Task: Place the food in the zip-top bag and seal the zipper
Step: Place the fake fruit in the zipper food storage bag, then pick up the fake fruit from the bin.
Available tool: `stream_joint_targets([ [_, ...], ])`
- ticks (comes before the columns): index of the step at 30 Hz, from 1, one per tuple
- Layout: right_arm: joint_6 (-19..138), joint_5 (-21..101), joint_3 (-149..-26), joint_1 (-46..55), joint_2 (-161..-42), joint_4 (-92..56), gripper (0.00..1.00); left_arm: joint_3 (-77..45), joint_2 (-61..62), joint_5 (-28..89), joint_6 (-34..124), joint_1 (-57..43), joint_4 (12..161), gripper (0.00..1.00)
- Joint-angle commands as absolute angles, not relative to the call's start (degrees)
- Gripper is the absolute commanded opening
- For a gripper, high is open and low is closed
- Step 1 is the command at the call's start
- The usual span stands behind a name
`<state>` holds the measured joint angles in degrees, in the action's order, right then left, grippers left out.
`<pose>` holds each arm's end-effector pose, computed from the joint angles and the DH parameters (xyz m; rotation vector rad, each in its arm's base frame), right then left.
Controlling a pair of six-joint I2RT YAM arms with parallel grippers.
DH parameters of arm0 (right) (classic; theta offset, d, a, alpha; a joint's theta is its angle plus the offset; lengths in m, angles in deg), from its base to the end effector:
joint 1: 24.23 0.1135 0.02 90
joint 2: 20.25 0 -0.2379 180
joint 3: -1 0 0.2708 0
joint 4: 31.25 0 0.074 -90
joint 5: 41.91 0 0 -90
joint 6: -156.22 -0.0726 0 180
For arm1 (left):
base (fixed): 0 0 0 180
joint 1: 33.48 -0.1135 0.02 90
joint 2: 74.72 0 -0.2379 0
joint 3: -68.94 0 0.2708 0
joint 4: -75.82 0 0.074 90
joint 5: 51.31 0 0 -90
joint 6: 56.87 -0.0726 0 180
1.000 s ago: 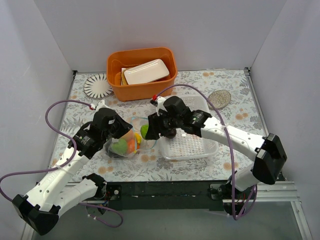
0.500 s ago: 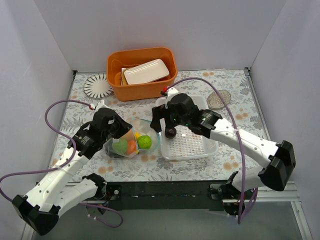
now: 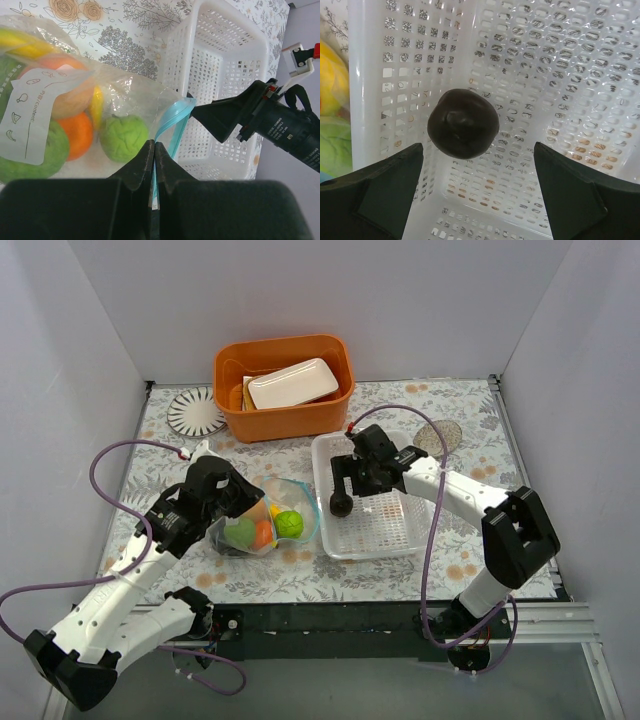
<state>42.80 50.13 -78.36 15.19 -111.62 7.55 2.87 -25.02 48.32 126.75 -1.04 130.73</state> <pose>0.2976 0.2413 0.1814 -0.3331 2.4845 0.4271 0.2089 -0.1184 0.2806 -1.3199 2.0392 -0.9497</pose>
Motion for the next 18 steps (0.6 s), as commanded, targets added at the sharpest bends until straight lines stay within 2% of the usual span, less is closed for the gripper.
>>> stream_joint_targets([
  [1, 45.04, 45.64, -78.42, 15.23, -111.91, 5.12, 0.98, 1.65, -26.64, 49.67, 126.38, -0.88, 132.47, 0.00],
  [13, 44.86, 43.61, -79.12, 15.23, -118.50, 4.23, 0.96, 1.48, -26.90, 50.03, 126.56, -0.88, 133.01, 0.00],
  [18, 45.13, 44.13, -78.07, 15.06, -118.42, 2.91, 0.89, 1.92, -26.90, 50.12, 126.56, -0.88, 132.74, 0.00],
])
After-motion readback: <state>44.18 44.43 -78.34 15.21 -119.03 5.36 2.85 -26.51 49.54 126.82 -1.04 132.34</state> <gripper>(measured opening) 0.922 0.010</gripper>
